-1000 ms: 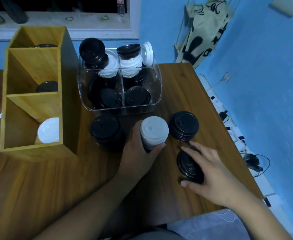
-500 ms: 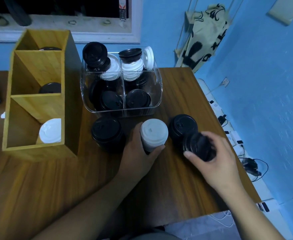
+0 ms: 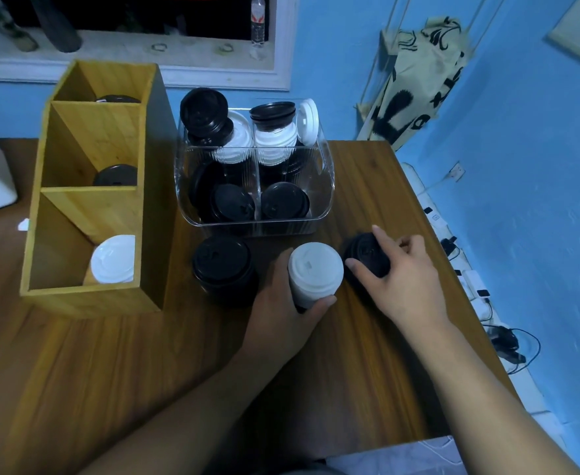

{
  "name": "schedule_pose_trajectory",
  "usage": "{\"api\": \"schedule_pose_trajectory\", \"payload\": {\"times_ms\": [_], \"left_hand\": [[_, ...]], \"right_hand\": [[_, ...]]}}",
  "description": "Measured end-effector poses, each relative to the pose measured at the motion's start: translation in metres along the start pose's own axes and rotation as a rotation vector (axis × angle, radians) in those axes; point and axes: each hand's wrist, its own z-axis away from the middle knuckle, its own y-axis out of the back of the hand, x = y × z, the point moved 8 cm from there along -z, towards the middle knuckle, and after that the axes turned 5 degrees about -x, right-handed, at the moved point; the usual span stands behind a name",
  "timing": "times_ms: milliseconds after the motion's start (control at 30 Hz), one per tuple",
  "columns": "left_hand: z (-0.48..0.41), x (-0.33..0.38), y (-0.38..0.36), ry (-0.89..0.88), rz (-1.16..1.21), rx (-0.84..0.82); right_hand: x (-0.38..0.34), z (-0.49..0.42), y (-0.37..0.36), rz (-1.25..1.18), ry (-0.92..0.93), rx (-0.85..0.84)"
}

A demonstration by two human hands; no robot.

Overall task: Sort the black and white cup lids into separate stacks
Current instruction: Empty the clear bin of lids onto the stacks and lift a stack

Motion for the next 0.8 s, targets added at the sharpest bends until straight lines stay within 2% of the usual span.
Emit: {"api": "schedule_pose_trajectory", "payload": {"times_ms": [367,533,700,800], "left_hand": [[-0.001,0.000,0.000,-0.011,-0.015,0.005],[0.001,-0.001,-0.001,-0.004,-0.004,0.003],[0.000,-0.002,-0.001,-0.001,0.014,-0.009],[0.000,-0.003,-0.001,0.005,0.026,-0.011]], "right_hand": [[-0.004,-0.005,-0.021,0.135,0.057,-0.066],[-0.002,-0.011,-0.013,0.088,0.089,-0.200],[-0.042,-0.059,0.049,-0.159,0.143,0.048],[-0.078,-0.115,0.060,-0.242,0.218,0.079]]}}
